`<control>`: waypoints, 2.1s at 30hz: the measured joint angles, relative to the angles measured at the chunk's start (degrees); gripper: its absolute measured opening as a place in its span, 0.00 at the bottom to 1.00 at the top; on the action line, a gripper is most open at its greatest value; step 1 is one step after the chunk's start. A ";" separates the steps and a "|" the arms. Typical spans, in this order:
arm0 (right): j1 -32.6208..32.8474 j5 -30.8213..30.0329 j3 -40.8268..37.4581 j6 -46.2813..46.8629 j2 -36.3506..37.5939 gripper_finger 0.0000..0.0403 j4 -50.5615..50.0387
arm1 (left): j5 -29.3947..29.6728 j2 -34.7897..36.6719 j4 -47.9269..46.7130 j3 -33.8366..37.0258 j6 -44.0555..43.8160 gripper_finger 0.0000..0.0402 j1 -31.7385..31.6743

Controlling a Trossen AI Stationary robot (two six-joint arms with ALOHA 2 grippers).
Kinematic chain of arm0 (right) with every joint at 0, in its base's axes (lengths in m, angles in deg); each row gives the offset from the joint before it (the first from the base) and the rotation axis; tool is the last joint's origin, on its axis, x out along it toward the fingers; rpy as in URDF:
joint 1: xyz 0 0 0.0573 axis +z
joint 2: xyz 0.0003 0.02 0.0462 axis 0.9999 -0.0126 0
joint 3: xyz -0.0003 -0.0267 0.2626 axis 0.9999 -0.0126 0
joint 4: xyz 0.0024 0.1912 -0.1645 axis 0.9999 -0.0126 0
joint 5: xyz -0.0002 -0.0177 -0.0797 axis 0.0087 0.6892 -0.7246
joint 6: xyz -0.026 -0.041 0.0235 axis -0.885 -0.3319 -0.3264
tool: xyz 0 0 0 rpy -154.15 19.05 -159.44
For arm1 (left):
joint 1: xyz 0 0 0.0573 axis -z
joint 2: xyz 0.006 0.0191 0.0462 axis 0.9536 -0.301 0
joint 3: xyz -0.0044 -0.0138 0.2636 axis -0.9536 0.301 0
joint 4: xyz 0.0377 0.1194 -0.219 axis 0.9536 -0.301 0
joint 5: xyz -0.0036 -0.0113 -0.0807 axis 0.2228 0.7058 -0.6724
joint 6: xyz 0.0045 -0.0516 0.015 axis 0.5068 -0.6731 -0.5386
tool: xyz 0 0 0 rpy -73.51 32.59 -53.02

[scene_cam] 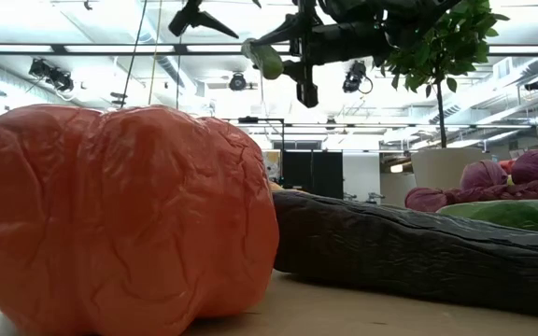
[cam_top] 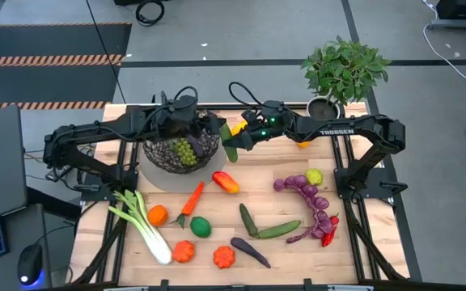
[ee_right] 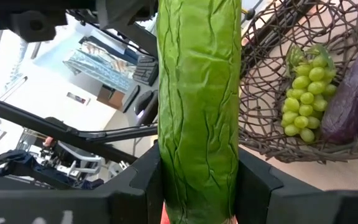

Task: Build produce basket
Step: Put the top green cucumber into the black wire basket

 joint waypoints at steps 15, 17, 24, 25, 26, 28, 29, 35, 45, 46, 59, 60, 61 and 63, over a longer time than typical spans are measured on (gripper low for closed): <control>-0.02 -0.30 -0.17 0.96 -0.11 0.36 -0.24 | 0.06 -3.71 -2.61 -0.14 -0.35 0.73 0.52; -0.01 0.05 -0.03 0.28 -0.07 0.36 1.54 | -0.60 -3.84 -4.67 0.00 -1.44 0.73 0.44; -0.65 0.88 0.04 0.41 0.11 0.36 1.96 | -0.54 -3.31 -7.09 0.07 -3.10 0.73 0.57; -0.91 1.39 0.04 0.41 0.11 0.36 1.83 | -0.40 -3.19 -7.01 0.07 -3.31 0.73 0.57; -1.20 1.79 0.04 0.46 0.11 0.36 1.65 | -0.36 -3.18 -6.87 0.07 -3.56 0.73 0.57; -1.66 1.90 0.04 0.50 0.11 0.36 1.28 | -0.39 -2.92 -7.54 0.07 -4.39 0.73 0.57; -1.92 1.90 0.04 0.56 0.11 0.36 1.26 | -0.38 -2.76 -7.61 0.07 -4.57 0.73 0.57; -2.33 1.90 -0.03 1.50 0.11 0.36 2.78 | -0.31 -3.67 -8.44 -0.02 -4.68 0.73 0.20; -1.60 1.40 -0.04 1.06 0.11 0.36 3.89 | 0.59 -4.90 -4.32 -0.02 -4.56 0.73 -0.85; -1.63 1.38 -0.04 1.16 0.11 0.36 4.42 | 0.90 -4.90 -4.07 -0.02 -4.52 0.73 -0.88; -0.98 0.27 -0.04 3.78 0.11 0.36 5.13 | 0.76 -4.88 -3.51 -0.04 -3.89 0.61 -0.85; -0.98 0.26 -0.04 3.94 0.09 0.36 5.13 | 0.68 -4.88 -3.40 -0.04 -3.89 0.58 -0.85; -0.98 0.23 -0.04 4.02 0.07 0.36 5.15 | 0.65 -4.88 -3.28 -0.04 -3.88 0.55 -0.85; -0.98 0.11 -0.04 4.05 0.07 0.36 5.15 | 0.60 -4.88 -2.88 -0.04 -3.15 0.49 -0.85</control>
